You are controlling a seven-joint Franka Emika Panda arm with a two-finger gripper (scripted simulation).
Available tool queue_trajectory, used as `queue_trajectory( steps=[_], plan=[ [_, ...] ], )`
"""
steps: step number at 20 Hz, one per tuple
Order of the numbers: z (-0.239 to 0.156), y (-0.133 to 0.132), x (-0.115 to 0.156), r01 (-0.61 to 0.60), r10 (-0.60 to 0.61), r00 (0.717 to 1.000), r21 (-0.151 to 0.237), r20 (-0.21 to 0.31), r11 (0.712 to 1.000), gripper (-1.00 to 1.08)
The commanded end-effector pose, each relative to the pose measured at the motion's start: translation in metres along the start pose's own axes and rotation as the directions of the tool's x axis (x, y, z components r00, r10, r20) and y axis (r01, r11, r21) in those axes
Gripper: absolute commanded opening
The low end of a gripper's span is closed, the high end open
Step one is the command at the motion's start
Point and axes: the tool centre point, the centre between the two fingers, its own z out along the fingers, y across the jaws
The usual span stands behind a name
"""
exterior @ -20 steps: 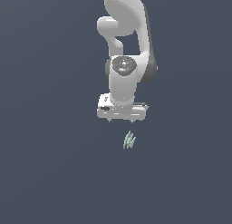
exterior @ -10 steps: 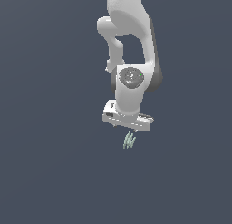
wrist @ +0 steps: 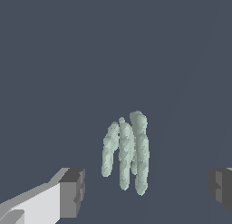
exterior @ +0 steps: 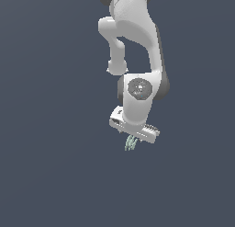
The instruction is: Pick up the object and move it to a goal position.
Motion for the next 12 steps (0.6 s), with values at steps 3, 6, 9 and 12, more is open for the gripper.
queue_trajectory(
  steps=[3,6,9,12],
  plan=[
    [0.0046,-0.0059,0.0021,-0.042,0.042,0.999,0.0,-0.001,0.999,1.0],
    [0.0061,-0.0078,0.0026,-0.055,0.055,0.998,0.0,-0.001,0.998,1.0],
    [0.0062,-0.0078,0.0024,-0.053,0.053,0.999,-0.001,-0.001,0.999,1.0],
    [0.0098,-0.0079,0.0022,-0.053,0.053,0.999,-0.001,-0.001,0.999,1.0]
  ],
)
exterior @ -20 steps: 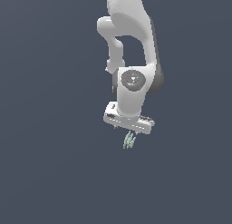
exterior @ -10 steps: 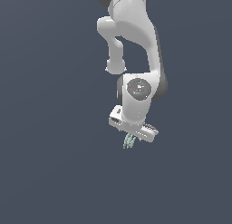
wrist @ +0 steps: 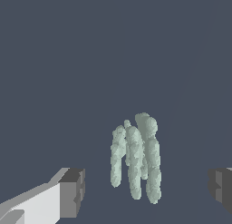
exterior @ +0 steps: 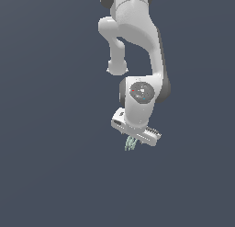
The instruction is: Pick up the object and move it to a goal position.
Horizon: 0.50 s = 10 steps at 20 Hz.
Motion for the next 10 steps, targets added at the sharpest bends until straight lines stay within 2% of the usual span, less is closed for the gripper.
queue_trajectory(
  steps=[1,10],
  plan=[
    [0.005,0.0,0.0,-0.001,0.001,1.0,0.0,0.001,1.0,1.0],
    [0.046,0.001,-0.001,-0.004,0.004,1.0,0.0,0.0,1.0,1.0]
  ],
)
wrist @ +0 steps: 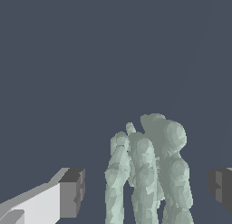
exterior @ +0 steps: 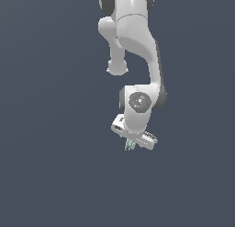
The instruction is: Pick up the object and move it to a goal position.
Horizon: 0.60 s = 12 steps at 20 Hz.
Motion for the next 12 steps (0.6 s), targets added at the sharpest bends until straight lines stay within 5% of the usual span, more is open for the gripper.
queue_trajectory(
  steps=[1,5,6,12],
  plan=[
    [0.0071,-0.0004,0.0003,0.0,0.0,1.0,0.001,-0.001,1.0,1.0],
    [0.0077,-0.0011,0.0013,0.0,0.0,1.0,0.001,-0.001,1.0,1.0],
    [0.0077,-0.0011,0.0013,0.0,0.0,1.0,0.001,-0.001,1.0,-1.0],
    [0.0077,-0.0011,0.0013,0.0,0.0,1.0,0.001,-0.001,1.0,-1.0]
  ],
)
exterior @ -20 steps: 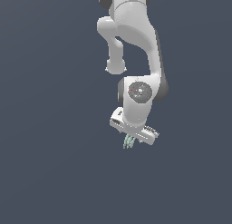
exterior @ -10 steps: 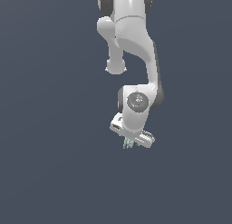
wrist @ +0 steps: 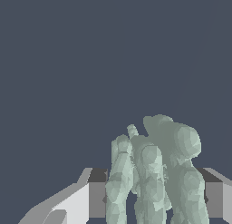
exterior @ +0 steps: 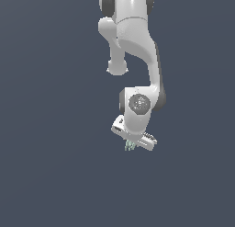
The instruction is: Pick up the object and move it to a goal position.
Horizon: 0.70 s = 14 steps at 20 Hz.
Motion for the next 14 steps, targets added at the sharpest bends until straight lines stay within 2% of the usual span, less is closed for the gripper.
queue_trajectory(
  steps=[1,8,14],
  plan=[
    [0.0,0.0,0.0,0.0,0.0,1.0,0.0,0.0,1.0,-1.0],
    [-0.004,0.002,0.0,0.0,0.0,1.0,0.0,0.0,1.0,-1.0],
    [-0.027,0.013,0.003,0.0,0.0,1.0,0.0,0.0,1.0,-1.0]
  ],
)
